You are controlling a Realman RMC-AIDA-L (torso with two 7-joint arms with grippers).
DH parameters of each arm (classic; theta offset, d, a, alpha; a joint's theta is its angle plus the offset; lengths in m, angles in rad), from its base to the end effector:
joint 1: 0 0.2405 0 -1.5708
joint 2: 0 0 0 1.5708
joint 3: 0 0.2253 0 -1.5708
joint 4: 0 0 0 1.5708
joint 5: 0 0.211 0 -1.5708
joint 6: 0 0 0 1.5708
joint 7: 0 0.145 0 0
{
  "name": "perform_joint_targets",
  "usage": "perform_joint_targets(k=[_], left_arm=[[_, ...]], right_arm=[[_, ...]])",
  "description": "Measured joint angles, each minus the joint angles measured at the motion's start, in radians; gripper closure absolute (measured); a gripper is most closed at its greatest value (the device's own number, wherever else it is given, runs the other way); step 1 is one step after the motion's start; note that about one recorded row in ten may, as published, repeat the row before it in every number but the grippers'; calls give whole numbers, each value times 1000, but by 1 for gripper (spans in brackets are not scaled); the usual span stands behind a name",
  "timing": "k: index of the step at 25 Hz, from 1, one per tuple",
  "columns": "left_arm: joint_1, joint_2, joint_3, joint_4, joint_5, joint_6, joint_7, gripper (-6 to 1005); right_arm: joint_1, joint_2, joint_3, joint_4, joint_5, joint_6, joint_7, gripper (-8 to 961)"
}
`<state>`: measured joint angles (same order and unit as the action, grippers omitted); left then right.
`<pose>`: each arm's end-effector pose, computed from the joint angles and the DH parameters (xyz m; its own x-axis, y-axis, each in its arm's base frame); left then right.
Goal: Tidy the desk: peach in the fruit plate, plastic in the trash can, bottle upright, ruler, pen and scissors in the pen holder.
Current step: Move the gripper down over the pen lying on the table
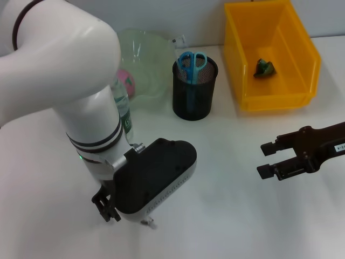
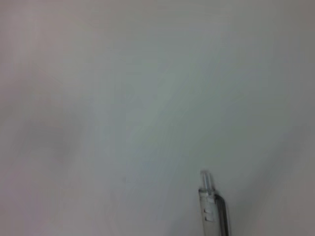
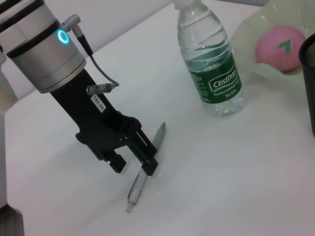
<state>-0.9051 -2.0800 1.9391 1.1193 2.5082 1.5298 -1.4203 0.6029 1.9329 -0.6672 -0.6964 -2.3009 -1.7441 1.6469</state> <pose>-0.1079 0.3053 -0.0819 0.4147 -0.8159 -0.4029 -0.6194 -0.5775 0.5318 0.2583 0.3140 0.0609 0.8153 -0.5415 -0.2051 -0.5559 -0.8311 -0.0156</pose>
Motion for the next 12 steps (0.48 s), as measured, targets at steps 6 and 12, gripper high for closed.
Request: perform_joint_targets(k=[6, 12], left_arm=[[-15, 0, 6, -26, 0, -7, -3, 275], [-19, 0, 24, -37, 2, -31, -3, 323]], right_arm=[[3, 0, -2, 0, 0, 5, 2, 177], [6, 1, -2, 0, 0, 6, 11, 177]])
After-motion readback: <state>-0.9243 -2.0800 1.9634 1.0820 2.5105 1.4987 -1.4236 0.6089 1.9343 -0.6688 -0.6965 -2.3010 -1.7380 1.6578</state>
